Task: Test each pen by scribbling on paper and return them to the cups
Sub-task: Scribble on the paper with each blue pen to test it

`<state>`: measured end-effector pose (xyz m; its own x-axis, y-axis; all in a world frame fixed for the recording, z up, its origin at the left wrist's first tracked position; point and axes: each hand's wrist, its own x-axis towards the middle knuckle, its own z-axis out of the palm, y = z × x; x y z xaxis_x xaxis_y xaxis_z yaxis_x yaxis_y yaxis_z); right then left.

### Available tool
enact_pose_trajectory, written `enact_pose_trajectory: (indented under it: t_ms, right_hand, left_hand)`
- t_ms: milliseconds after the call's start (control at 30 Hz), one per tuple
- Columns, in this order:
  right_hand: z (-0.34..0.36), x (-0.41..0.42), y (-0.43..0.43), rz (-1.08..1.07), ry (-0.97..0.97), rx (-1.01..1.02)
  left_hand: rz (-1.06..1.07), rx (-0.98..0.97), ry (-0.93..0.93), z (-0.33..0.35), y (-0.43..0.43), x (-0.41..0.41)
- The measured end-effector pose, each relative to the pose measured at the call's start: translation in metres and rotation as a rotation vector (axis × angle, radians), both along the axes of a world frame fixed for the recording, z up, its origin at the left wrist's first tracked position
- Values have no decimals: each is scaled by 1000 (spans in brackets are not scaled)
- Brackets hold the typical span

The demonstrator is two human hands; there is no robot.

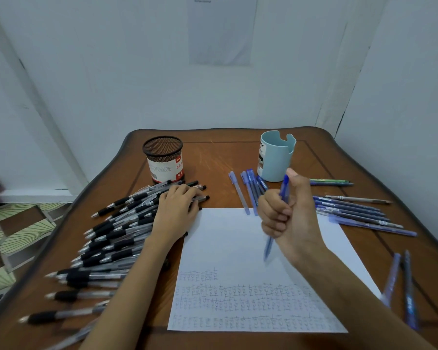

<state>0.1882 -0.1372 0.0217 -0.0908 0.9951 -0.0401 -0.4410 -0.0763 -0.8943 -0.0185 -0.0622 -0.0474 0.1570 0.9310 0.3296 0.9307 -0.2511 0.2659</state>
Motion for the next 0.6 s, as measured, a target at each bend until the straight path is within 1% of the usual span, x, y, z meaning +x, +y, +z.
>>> enact_pose_trajectory:
  t_ms: [67,167,233,300,367,400,467,500,533,600]
  right_hand:
    - [-7,-3,-1,26,163,-94]
    - [-16,-6,-3,76,348,-118]
    - [-20,-8,-2,108,431,-148]
    - [-22,-10,0,114,462,-179]
    - [-27,-14,1,104,388,-199]
    - [-30,-16,2,114,290,-191]
    - [-38,-20,2,125,-1,-134]
    - [-41,-21,2,142,-116,-115]
    - [-42,-21,2,181,-180,-126]
    - [-43,-21,3,313,-242,-156]
  left_hand:
    - [-4,4,-7,0,0,0]
    - [-10,14,-18,-1,0,0]
    - [-4,7,1,-1,0,0]
    - [-2,4,3,-1,0,0]
    - [0,0,7,-1,0,0]
    - [1,-2,13,0,0,0]
    - [2,-8,21,0,1,0]
    - [3,-12,23,0,1,0]
    - [3,-15,24,0,1,-1]
    - [2,-14,29,0,1,-1]
